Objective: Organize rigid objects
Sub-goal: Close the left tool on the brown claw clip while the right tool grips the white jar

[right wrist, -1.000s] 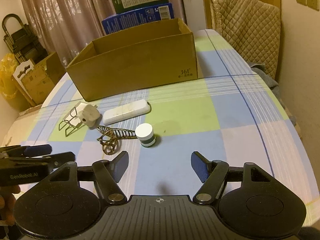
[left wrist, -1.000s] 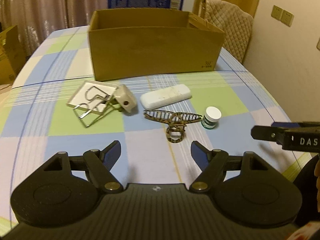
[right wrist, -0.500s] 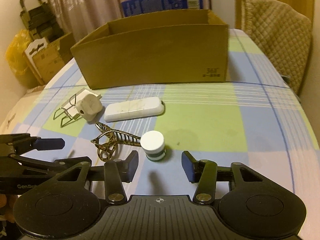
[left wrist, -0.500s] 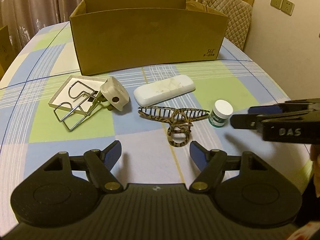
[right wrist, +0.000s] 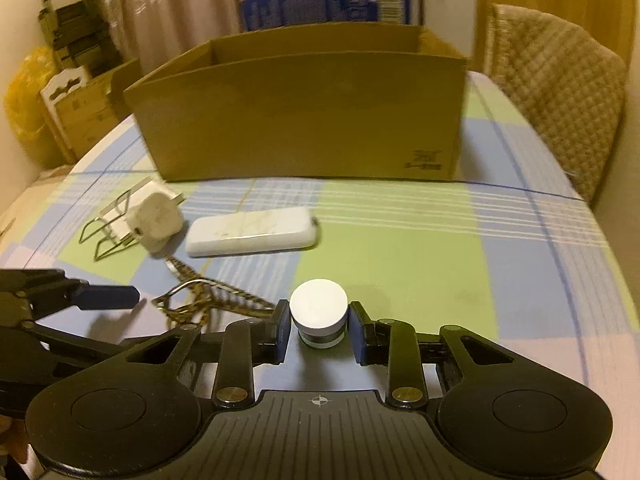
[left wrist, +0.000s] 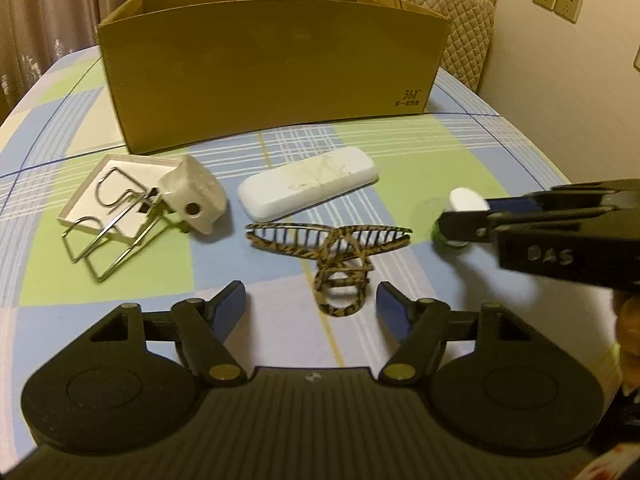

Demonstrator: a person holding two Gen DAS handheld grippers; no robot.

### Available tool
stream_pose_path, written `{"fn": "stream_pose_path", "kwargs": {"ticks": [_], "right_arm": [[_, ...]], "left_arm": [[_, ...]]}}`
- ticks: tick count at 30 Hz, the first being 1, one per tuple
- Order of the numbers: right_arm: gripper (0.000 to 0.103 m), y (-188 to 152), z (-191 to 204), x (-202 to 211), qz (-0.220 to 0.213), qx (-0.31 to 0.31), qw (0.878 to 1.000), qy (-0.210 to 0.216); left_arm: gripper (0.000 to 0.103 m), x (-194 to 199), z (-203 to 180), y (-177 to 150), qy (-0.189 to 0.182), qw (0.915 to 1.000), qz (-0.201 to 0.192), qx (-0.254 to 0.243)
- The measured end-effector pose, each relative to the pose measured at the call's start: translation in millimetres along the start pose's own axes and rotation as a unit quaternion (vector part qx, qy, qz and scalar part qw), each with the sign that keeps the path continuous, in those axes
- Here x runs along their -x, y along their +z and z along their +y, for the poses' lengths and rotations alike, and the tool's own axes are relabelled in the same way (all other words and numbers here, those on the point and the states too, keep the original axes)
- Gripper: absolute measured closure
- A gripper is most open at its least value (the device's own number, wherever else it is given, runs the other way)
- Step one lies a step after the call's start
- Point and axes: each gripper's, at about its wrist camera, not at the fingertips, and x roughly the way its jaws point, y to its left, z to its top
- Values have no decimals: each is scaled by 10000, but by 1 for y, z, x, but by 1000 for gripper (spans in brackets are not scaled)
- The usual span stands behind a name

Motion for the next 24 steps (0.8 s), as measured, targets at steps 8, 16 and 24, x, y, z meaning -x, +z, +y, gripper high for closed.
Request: {"fn": "stream_pose_path", "kwargs": {"ticks": [8, 16, 24], "right_arm": [[76, -7, -25, 15, 43, -443, 9987, -247], [76, -12, -22, 20, 86, -504, 9985, -168], [76, -16, -11, 31, 86, -518, 9986, -81]], "left_arm": [[68, -12, -17, 8, 162, 9997, -129, -163], [77, -7, -22, 7, 333, 9991, -101, -222], [77, 20, -18, -3, 307, 9995, -88, -30]]}}
